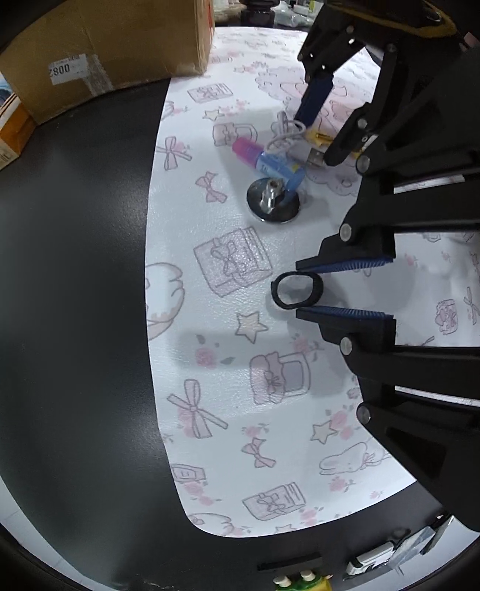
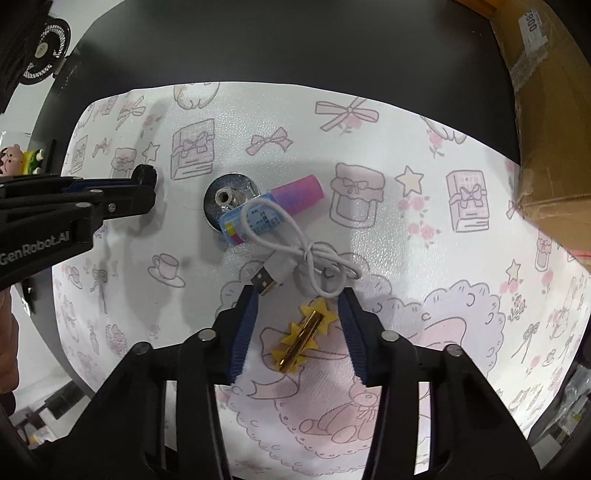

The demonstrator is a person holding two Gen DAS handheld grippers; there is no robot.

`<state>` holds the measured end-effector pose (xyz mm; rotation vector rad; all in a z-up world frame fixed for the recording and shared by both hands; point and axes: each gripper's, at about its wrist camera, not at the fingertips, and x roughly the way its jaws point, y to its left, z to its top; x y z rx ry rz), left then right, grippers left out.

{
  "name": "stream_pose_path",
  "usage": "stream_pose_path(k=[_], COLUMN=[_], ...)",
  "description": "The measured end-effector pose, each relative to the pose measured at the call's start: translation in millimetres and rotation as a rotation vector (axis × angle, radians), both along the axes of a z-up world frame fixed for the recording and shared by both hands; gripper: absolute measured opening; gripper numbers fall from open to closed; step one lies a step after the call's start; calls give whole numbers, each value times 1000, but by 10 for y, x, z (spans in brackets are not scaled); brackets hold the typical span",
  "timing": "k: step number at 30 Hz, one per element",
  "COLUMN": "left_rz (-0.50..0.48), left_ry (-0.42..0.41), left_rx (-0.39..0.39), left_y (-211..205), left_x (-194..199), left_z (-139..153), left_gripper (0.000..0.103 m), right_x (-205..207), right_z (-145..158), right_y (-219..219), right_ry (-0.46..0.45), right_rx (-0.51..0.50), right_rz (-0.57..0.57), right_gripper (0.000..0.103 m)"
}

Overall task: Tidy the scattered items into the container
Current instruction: 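Grasp the black hair tie with the left tool, then grasp the white USB cable with the right tool while the left holds the hair tie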

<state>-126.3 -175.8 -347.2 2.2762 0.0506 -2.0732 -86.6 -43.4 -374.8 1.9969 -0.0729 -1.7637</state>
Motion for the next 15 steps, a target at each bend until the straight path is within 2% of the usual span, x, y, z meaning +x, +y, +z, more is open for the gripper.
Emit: stream_pose_path(k=[1, 6, 9, 11, 13, 15], left_rz=[-3, 2, 5, 7, 9, 11], left_ry=[4, 19, 22, 24, 24, 22], left_rx=[-2, 11, 18, 22, 25, 28], left_y=[-4, -3, 107, 161, 157, 184], left_x=[10, 82, 121, 173, 215, 212], left_z=[21, 123, 92, 56, 34, -3], left_gripper=[18, 17, 17, 17, 16, 16], right_x=[4, 10, -5, -36, -93, -163], right_z=[-8, 41, 90, 90, 80, 65], right_y=[3, 14, 68, 132, 184, 219], right_ry=[-15, -25, -11, -8, -4, 0], right_rx=[-6, -47, -53, -40, -31, -25], right_rz=[-6, -20, -61, -98, -122, -138], right_gripper=[1, 1, 4, 27, 36, 36])
